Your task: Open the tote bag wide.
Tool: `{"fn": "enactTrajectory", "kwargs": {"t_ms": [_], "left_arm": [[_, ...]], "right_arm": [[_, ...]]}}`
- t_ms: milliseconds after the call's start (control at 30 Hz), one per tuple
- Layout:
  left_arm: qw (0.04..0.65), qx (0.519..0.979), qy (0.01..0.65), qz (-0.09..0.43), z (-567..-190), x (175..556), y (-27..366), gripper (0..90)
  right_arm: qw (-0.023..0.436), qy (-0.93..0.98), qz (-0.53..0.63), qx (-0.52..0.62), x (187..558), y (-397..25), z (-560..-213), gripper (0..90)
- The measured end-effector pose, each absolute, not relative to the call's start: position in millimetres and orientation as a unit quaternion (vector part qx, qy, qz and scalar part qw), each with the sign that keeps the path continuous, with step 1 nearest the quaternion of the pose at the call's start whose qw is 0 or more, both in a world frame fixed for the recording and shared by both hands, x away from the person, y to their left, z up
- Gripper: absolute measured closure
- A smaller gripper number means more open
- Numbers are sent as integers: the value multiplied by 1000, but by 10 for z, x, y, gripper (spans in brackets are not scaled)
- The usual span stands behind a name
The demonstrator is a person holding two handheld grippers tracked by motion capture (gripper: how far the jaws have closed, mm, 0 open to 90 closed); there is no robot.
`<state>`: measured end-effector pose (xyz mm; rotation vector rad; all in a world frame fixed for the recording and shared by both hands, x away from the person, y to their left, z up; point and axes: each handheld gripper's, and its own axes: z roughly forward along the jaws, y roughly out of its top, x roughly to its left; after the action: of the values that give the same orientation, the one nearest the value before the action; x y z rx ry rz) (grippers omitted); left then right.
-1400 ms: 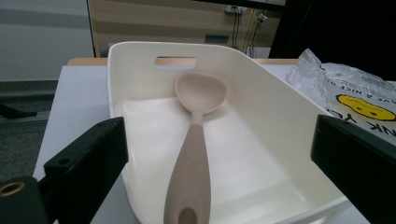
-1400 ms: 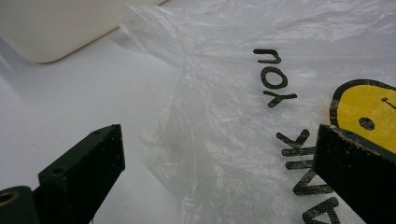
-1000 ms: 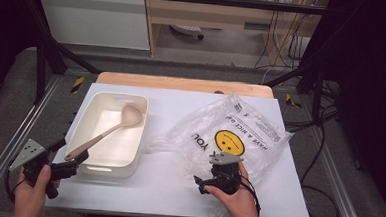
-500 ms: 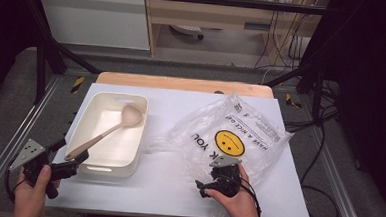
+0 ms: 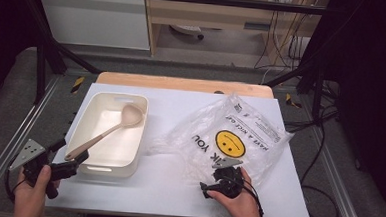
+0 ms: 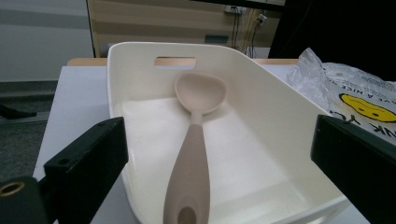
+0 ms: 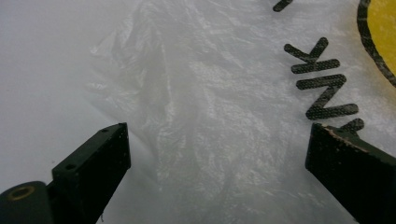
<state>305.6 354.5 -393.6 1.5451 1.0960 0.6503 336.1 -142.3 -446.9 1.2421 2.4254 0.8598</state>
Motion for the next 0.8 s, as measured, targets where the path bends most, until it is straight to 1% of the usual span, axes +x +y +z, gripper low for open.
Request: {"fn": "enactTrajectory", "kwargs": {"t_ms": [33, 67, 100, 133, 167, 200, 233, 267, 300, 333, 367, 500, 533, 567, 600, 633, 667, 800], "left_arm": [[539, 650, 461, 273, -3936, 3056, 3544, 36], [539, 650, 461, 273, -3936, 3057, 3544, 36], [539, 650, 461, 273, -3937, 3057, 3544, 36], [539, 650, 461, 273, -3937, 3057, 3544, 36], [539, 650, 461, 273, -3936, 3057, 3544, 36], [540, 649, 461, 274, -3937, 3057, 3544, 36], [539, 650, 461, 274, -3937, 3057, 3544, 36], [539, 650, 461, 274, -3937, 3057, 3543, 36], [540, 650, 460, 274, -3937, 3057, 3543, 36], [539, 650, 460, 274, -3937, 3057, 3542, 36], [539, 650, 460, 274, -3937, 3057, 3542, 36], [539, 651, 460, 274, -3938, 3058, 3541, 36], [539, 650, 460, 274, -3938, 3058, 3542, 36], [539, 650, 460, 274, -3938, 3058, 3542, 36], [539, 651, 460, 273, -3938, 3058, 3542, 36], [539, 651, 460, 274, -3938, 3059, 3541, 36], [539, 651, 460, 273, -3939, 3059, 3539, 36], [539, 651, 460, 273, -3938, 3059, 3538, 36]], "right_arm": [[142, 840, 298, 430, 3361, -1423, -4469, 160], [145, 840, 294, 433, 3365, -1458, -4470, 228], [145, 839, 292, 435, 3368, -1472, -4477, 257], [145, 839, 292, 435, 3368, -1472, -4477, 257], [152, 838, 293, 436, 3366, -1500, -4467, 342], [152, 838, 293, 436, 3366, -1500, -4467, 342], [153, 838, 294, 434, 3367, -1516, -4462, 382], [156, 835, 297, 436, 3365, -1544, -4458, 466], [156, 835, 297, 436, 3365, -1544, -4458, 466], [157, 834, 299, 436, 3368, -1572, -4453, 556], [155, 834, 301, 436, 3371, -1585, -4451, 600], [157, 831, 306, 437, 3393, -1633, -4455, 751], [157, 831, 306, 437, 3393, -1633, -4455, 751], [157, 830, 307, 438, 3400, -1646, -4454, 787], [155, 830, 308, 438, 3420, -1669, -4454, 848], [155, 831, 308, 436, 3430, -1681, -4454, 879], [154, 831, 309, 436, 3436, -1687, -4456, 900], [153, 840, 309, 420, 3463, -1701, -4453, 900]]}}
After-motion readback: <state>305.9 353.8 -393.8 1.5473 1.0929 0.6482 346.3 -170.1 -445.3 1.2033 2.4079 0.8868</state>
